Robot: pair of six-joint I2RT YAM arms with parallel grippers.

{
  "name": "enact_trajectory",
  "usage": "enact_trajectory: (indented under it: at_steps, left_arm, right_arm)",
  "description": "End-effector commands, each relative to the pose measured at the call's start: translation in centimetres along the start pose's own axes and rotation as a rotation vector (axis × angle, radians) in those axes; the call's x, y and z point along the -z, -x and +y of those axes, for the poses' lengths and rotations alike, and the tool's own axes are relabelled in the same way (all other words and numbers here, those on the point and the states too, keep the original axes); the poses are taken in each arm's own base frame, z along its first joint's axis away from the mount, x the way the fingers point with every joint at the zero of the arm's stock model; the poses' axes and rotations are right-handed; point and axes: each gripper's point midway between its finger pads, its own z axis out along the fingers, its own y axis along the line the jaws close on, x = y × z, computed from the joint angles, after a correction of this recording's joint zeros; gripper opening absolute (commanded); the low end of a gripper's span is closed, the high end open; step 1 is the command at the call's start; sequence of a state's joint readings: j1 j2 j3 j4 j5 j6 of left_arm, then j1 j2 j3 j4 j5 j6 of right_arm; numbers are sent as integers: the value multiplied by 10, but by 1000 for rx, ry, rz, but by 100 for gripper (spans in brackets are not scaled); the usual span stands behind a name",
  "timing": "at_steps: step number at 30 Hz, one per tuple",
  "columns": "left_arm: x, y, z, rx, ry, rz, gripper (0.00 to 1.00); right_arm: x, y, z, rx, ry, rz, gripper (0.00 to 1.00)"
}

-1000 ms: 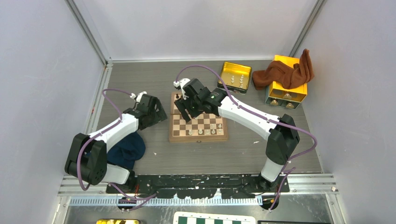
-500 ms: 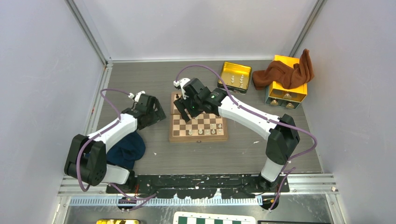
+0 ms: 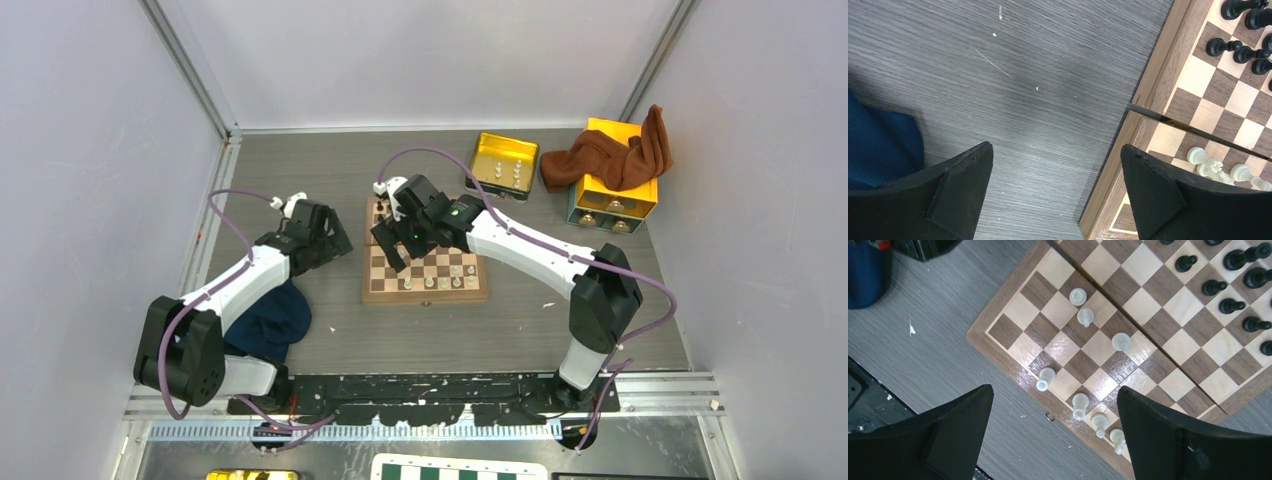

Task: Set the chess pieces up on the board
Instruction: Move the chess piece to the chessboard.

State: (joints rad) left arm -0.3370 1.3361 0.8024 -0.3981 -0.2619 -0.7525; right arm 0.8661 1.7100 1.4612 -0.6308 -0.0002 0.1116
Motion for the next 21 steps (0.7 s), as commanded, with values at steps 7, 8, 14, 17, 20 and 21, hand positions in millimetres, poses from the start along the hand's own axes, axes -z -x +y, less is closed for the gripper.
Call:
enact_trajectory:
  at_steps: [7,8,14,17,20,21]
  left_arm:
    - [7,15,-1,22,-20,-50,100]
    - [7,14,-1,22,-21,-49,100]
    - [7,15,-1,20,-21,-47,100]
    - [6,15,0,20,-19,-47,100]
    - [6,14,1,20,-18,-44,100]
    - [5,14,1,20,-17,-42,100]
  right_arm:
    - [-11,-11,8,-26,51,14,100]
    - [-13,-13,7,-26,51,20,99]
    - [-24,-27,9,-33,61,60,96]
    - [-29,-33,10,-39,63,76,95]
    - [-33,-38,9,-40,64,93,93]
    - [-34,-39,10,-40,67,95,92]
